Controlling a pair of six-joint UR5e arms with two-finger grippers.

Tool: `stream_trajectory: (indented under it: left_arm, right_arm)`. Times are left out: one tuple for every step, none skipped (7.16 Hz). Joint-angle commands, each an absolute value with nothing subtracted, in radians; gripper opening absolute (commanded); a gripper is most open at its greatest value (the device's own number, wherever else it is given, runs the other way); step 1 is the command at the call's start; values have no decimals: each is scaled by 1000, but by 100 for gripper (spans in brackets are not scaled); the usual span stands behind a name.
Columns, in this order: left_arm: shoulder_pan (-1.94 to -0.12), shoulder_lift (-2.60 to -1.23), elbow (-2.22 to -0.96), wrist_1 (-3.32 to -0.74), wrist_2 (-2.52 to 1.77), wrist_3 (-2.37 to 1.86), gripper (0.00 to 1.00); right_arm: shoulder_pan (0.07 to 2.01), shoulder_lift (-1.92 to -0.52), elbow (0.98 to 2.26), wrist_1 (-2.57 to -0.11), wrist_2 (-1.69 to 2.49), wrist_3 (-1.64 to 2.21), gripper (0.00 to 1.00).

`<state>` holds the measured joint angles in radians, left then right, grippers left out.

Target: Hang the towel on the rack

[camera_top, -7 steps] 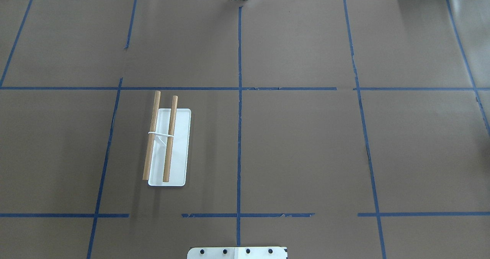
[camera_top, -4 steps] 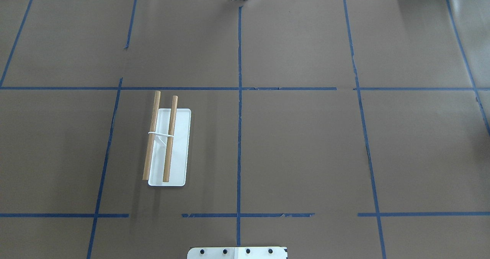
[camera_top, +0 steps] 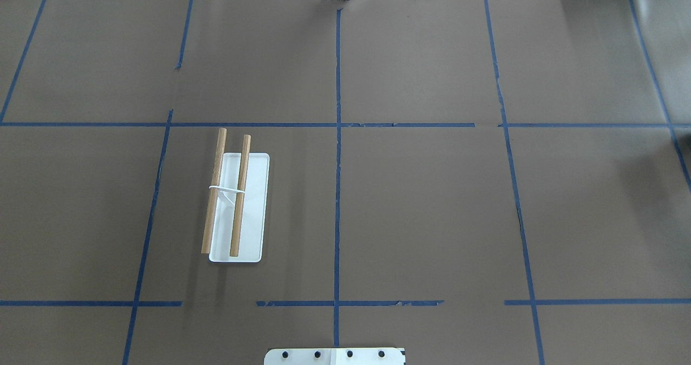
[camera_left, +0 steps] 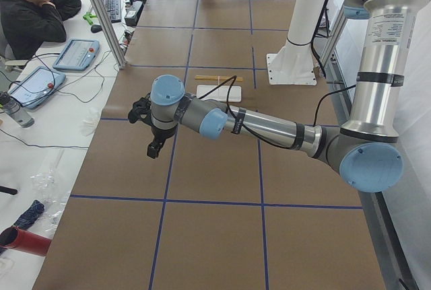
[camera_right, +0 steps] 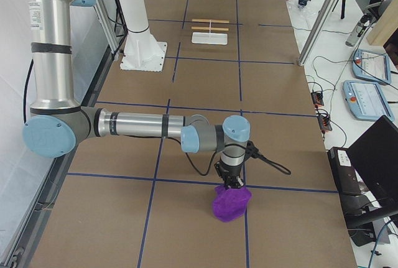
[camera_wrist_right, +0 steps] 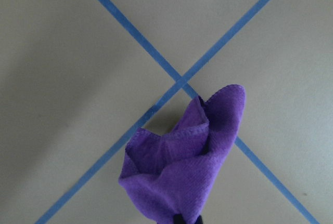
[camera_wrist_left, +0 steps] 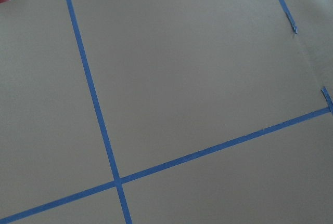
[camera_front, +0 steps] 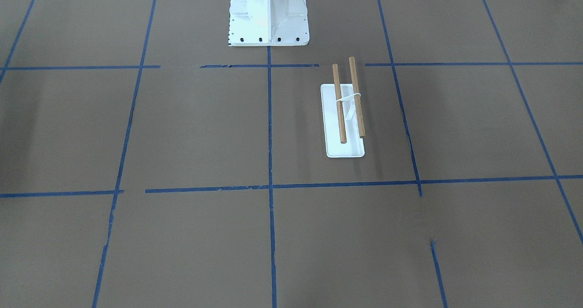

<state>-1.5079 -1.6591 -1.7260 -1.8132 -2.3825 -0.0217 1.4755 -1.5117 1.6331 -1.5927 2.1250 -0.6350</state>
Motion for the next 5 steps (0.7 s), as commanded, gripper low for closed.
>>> stream_trajectory:
  left_arm:
    - [-1502,-1678,-1764,-1891,-2382,-117,100]
    - [-1450,-1724,-1769,-1887,-2382,-180,100]
    - [-1396,-1782,-1770,-1885,-2382,-286,100]
    - [-1320,-1858,-1769,-1885,-2381,-448,100]
    - [-1248,-1924,-1770,-1890,-2381,-632,100]
  right_arm:
    - [1435,-1393,1701,-1715,2169,-503,0]
    - [1380,-1358,1719,-1707,2192,-420,0]
    - [1332,-1310,1726,-1707,2194,-399,0]
    - [1297,-1274,1726,-1707,2195,-376,0]
    - [1240,-1247,1726,-1707,2194,-336,0]
